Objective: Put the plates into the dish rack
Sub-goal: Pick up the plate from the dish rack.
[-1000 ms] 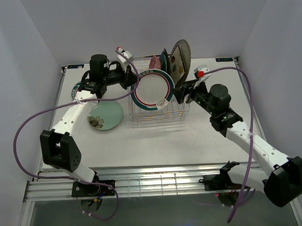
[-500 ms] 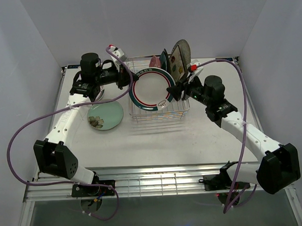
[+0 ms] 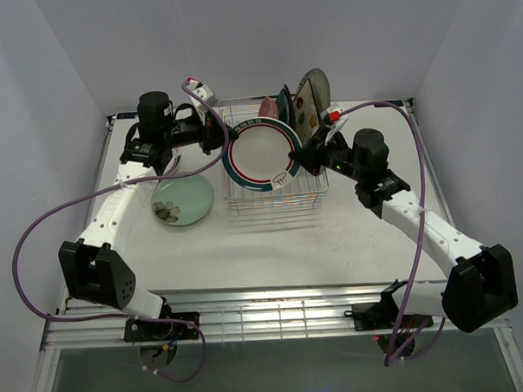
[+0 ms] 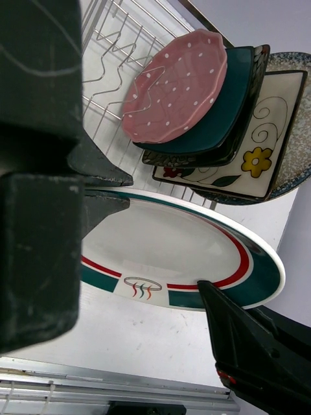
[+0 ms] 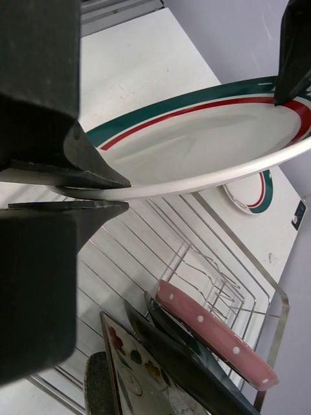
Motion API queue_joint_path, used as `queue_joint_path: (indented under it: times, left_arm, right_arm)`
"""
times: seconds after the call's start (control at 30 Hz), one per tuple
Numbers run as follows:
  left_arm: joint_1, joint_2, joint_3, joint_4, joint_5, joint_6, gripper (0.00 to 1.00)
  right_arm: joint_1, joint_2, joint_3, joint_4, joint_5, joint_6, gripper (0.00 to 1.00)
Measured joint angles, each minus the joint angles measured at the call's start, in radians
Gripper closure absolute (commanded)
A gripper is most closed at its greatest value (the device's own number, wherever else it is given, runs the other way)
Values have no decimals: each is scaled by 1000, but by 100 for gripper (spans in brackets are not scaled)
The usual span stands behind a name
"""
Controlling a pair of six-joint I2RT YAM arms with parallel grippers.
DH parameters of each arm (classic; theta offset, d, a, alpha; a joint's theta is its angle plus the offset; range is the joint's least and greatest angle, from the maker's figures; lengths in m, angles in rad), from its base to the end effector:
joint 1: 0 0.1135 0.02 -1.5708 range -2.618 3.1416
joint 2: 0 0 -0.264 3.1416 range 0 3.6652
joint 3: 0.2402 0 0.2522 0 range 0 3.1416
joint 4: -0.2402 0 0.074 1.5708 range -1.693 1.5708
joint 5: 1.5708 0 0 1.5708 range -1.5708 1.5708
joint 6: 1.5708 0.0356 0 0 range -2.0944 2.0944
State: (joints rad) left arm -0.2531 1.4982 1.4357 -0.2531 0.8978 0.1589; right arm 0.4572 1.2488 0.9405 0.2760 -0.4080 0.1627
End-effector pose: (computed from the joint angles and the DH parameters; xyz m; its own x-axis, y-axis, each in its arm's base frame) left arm 0.3227 -0.1122 0.3915 -0.1581 0.1428 -0.9770 0.9123 0.3998 -0.0892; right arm 0.2582 0.1428 0.3433 -0.1519 0.0910 -0.9842 -0.7463 0.6423 0.1745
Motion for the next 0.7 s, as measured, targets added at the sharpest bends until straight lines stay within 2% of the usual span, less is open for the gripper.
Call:
queue_joint_path:
  times: [0.17,0.23,0.37,0.4,0.47,0.5,0.63,0.7]
  left_arm:
    - [3,2,0,8,11,18,100]
    - [3,3,0,11,12,17,96]
    - [3,10,0,19,8,8,64]
    - [3,13,0,22,5,2,49]
    - [3,18,0,26,-2,-9,37]
    - [3,19,0,28,-8,-14,26]
    - [3,19,0,37,-41,-24,15]
    - [3,18,0,45,-69,-27,5]
  right_arm:
    - [-8,0,0,12,-15,40,92]
    - [-8,0,0,13,-14,45,92]
    - [-9,2,0,14,-13,58,92]
    - [-8,4,0,15,-11,53,92]
    - [-6,13,0,9,-10,51,92]
    - [-5,21,0,8,-6,51,92]
    - [-3,45,2,-3,6,56,92]
    - [-3,54,6,-15,16,62,92]
